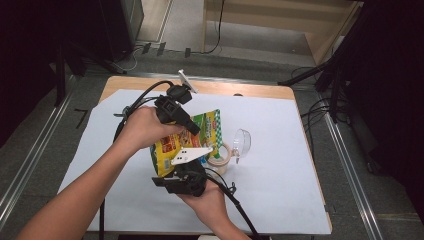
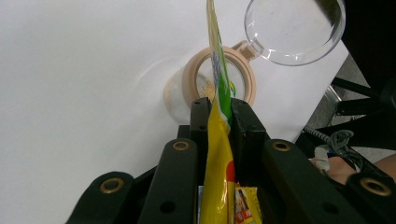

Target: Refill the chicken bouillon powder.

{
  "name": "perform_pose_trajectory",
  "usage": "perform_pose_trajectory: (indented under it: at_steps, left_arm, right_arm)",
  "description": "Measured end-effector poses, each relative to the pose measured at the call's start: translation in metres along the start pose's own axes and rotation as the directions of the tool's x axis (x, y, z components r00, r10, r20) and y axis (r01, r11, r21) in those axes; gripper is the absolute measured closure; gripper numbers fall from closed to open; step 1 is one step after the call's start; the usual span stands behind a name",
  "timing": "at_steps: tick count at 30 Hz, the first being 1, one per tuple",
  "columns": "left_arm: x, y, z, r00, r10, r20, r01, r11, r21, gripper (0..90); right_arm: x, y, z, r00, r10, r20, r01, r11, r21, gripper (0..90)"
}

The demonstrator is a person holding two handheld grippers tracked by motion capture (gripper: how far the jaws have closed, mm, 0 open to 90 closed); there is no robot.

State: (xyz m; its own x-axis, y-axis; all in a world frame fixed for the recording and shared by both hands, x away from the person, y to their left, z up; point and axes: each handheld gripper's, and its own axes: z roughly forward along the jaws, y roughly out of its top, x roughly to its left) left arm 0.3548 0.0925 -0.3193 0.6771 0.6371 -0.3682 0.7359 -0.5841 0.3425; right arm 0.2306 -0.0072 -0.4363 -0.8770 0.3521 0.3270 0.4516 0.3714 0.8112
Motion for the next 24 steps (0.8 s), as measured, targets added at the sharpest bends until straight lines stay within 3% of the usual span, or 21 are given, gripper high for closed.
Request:
perform_pose_trajectory:
  at_steps: [17,24]
  left_arm:
    - [0.006,-0.007,-0.001,0.9998,-0.009,0.017,0.010,0.9991,-0.041,82.1]
    - [0.010,-0.008,-0.005,0.9997,-0.018,0.014,0.019,0.9982,-0.057,82.3]
  right_arm:
    - [-0.002,-0.001,0.003,0.9993,-0.029,0.025,0.028,0.999,0.026,69.8]
    - [-0.006,0.003,0.006,0.9995,-0.031,0.009,0.031,0.999,0.042,69.9]
